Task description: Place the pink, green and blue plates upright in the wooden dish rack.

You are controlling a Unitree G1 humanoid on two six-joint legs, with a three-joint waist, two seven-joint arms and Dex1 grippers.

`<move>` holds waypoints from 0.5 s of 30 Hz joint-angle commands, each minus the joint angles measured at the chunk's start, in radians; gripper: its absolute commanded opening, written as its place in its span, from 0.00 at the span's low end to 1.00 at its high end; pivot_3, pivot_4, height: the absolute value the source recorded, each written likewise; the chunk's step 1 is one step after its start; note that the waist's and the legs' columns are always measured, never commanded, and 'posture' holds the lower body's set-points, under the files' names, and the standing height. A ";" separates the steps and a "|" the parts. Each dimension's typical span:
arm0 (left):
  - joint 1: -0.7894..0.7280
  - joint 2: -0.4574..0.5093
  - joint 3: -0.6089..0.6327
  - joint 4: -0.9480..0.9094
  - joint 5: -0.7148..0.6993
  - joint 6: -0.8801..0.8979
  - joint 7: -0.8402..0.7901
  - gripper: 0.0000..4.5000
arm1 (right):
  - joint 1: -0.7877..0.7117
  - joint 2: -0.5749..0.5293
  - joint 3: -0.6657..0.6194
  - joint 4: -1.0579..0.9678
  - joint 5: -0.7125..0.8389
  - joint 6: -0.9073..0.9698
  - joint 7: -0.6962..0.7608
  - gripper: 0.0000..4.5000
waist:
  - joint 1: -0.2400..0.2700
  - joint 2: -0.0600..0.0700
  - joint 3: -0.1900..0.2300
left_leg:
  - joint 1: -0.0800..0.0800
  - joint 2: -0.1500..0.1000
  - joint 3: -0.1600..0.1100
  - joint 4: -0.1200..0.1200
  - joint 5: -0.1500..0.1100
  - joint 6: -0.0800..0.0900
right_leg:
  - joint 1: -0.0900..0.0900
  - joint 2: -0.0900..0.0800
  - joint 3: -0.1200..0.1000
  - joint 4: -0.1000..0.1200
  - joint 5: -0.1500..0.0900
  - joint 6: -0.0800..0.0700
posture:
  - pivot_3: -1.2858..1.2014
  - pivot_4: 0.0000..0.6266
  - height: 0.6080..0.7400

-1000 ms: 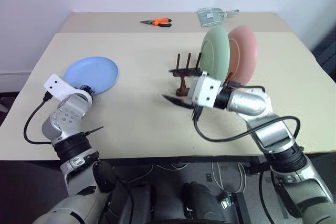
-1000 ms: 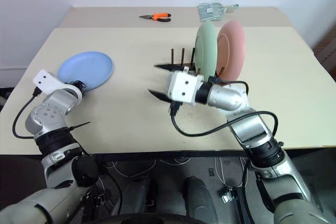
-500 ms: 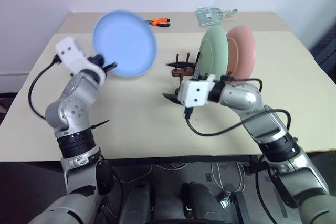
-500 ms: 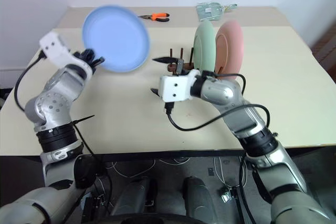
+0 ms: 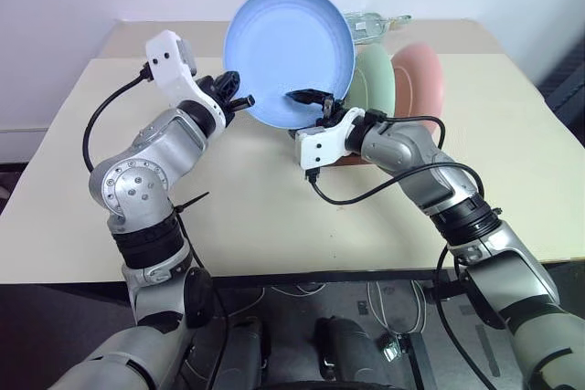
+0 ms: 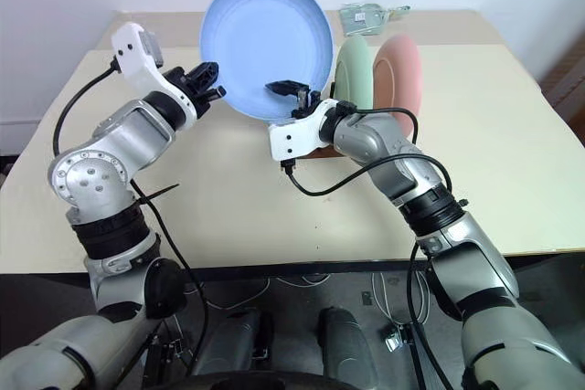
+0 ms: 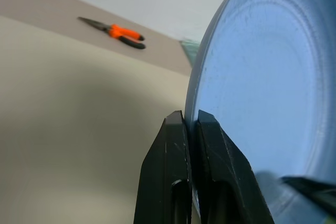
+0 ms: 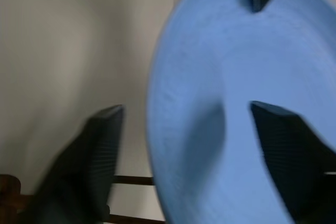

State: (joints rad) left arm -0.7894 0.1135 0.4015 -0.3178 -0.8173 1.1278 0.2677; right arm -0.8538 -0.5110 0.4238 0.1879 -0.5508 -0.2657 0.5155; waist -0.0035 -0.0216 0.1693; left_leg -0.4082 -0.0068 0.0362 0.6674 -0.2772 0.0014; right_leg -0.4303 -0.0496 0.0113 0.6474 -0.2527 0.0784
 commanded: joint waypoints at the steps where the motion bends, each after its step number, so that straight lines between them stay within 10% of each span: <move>1: -0.017 -0.014 0.024 -0.035 -0.052 0.012 0.016 0.00 | -0.004 -0.008 -0.027 -0.026 -0.011 -0.016 -0.015 0.37 | -0.005 0.000 0.000 | 0.000 0.000 0.000 0.000 0.000 0.000 | 0.000 0.000 0.000 0.000 0.000 0.000 | 0.52 0.24 1.00; 4: -0.013 -0.014 0.018 -0.037 -0.066 0.016 0.013 0.00 | 0.009 -0.011 -0.034 -0.040 -0.019 -0.015 -0.018 0.03 | -0.008 0.000 0.000 | 0.000 0.000 0.000 0.000 0.000 0.000 | 0.000 0.000 0.000 0.000 0.000 0.000 | 0.52 0.24 1.00; 6: -0.018 -0.028 0.028 -0.035 -0.082 -0.005 0.008 0.00 | 0.016 -0.017 -0.035 -0.049 -0.029 -0.021 -0.024 0.01 | -0.009 0.000 0.000 | 0.000 0.000 0.000 0.000 0.000 -0.001 | 0.000 0.001 0.000 0.000 0.000 0.000 | 0.52 0.24 1.00; 12: -0.092 0.004 0.145 0.046 0.029 -0.305 0.057 0.54 | 0.018 -0.028 -0.046 -0.063 -0.034 -0.045 -0.040 0.00 | -0.009 0.000 0.000 | 0.000 0.000 0.000 0.000 0.001 -0.001 | 0.000 0.001 0.000 0.000 0.000 0.000 | 0.52 0.24 1.00; 15: -0.039 0.170 0.073 0.112 0.225 -0.406 0.016 0.54 | 0.002 -0.025 -0.085 -0.066 0.025 -0.066 -0.040 0.00 | -0.019 0.000 0.000 | 0.002 0.000 0.001 -0.001 0.001 -0.002 | 0.000 0.003 0.003 0.001 0.000 0.000 | 0.52 0.24 1.00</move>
State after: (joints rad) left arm -0.8532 0.2389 0.4921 -0.2243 -0.6947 0.7853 0.3017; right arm -0.8250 -0.5312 0.4034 0.1578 -0.5721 -0.3138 0.4913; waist -0.0224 -0.0212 0.1693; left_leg -0.4059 -0.0062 0.0373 0.6652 -0.2756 -0.0013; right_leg -0.4307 -0.0456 0.0147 0.6482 -0.2527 0.0783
